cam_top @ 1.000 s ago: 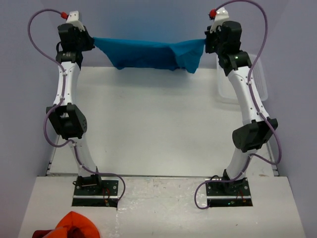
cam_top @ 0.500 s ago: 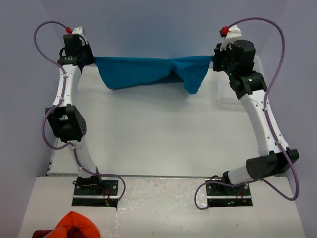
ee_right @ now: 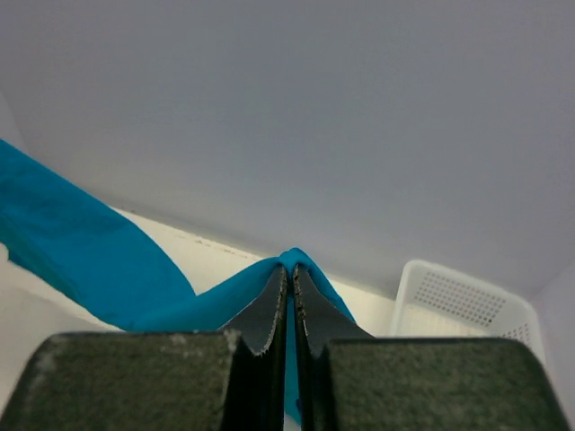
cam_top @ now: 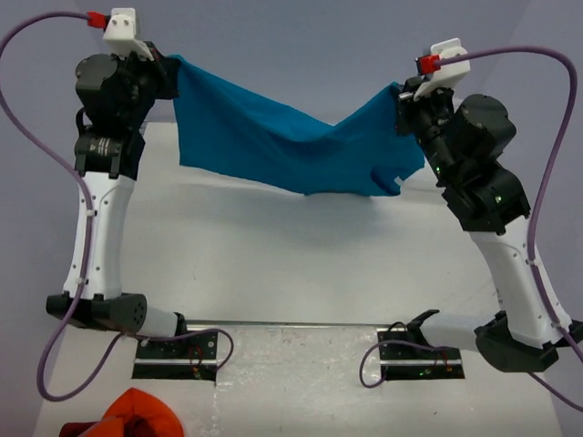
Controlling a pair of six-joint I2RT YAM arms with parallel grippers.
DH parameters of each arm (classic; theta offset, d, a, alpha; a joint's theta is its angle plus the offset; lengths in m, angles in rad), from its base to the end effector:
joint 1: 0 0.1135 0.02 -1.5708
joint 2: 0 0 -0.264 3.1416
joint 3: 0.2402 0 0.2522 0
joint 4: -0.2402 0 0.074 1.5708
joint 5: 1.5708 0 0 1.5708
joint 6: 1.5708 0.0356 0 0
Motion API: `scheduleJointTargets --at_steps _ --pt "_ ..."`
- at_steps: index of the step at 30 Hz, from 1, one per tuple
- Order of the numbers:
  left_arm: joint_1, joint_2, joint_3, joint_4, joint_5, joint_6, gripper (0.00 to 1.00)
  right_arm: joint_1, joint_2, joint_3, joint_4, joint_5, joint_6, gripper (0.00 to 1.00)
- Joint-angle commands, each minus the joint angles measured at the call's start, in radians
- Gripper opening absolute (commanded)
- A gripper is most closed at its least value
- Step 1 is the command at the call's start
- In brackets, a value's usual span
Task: Fold and stack the t-shirts
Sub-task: Flatten out the tshirt
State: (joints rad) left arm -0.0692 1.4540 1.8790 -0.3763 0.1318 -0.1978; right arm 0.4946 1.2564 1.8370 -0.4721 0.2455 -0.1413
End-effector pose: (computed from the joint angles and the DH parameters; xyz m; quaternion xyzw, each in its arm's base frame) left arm 0.2958 -0.0252 0.5367 0.0034 0.6898 -0.1412 0.7101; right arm 0.1961 0.0959 0.5608 -0.1206 0.6580 0.0493 0.7417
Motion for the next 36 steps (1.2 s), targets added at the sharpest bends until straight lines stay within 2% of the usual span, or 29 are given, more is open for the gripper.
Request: scheduleJointTargets --at_steps 1,8,15,17,18,22,26,27,30,33,36 --pt "-0.004 -0.107 -0.001 0.085 0.0 0.02 0.0 0.123 -0.101 0.048 0.09 0.171 -0.115 0.0" --pt "-0.006 -0.205 -0.003 0.088 0.016 0.037 0.0 0.26 -0.195 0.044 0.153 0.291 -0.195 0.0" --pt "-0.004 -0.112 0.066 0.129 -0.015 0.054 0.0 0.259 -0.105 0.122 0.259 0.293 -0.322 0.0" --pt "-0.004 -0.017 0.139 0.125 -0.024 0.06 0.0 0.222 -0.036 0.157 0.311 0.232 -0.333 0.0" --pt "-0.004 0.074 0.176 0.111 -0.026 0.061 0.0 0.158 0.0 0.186 0.309 0.204 -0.31 0.0" --pt "0.012 0.287 0.35 0.121 -0.035 0.083 0.0 -0.005 0.222 0.422 0.248 0.074 -0.241 0.0" --pt "0.098 0.515 0.521 0.123 0.038 0.057 0.0 -0.144 0.499 0.671 0.175 -0.058 -0.172 0.0" --pt "0.115 0.544 0.567 0.143 0.061 0.041 0.0 -0.155 0.535 0.738 0.161 -0.066 -0.172 0.0" --pt "0.161 0.606 0.588 0.187 0.101 0.029 0.0 -0.195 0.583 0.743 0.173 -0.119 -0.137 0.0" --pt "0.222 0.617 0.577 0.218 0.195 -0.024 0.0 -0.195 0.589 0.751 0.17 -0.123 -0.138 0.0" --pt "0.229 0.591 0.566 0.228 0.219 -0.006 0.0 -0.197 0.565 0.755 0.17 -0.129 -0.139 0.0"
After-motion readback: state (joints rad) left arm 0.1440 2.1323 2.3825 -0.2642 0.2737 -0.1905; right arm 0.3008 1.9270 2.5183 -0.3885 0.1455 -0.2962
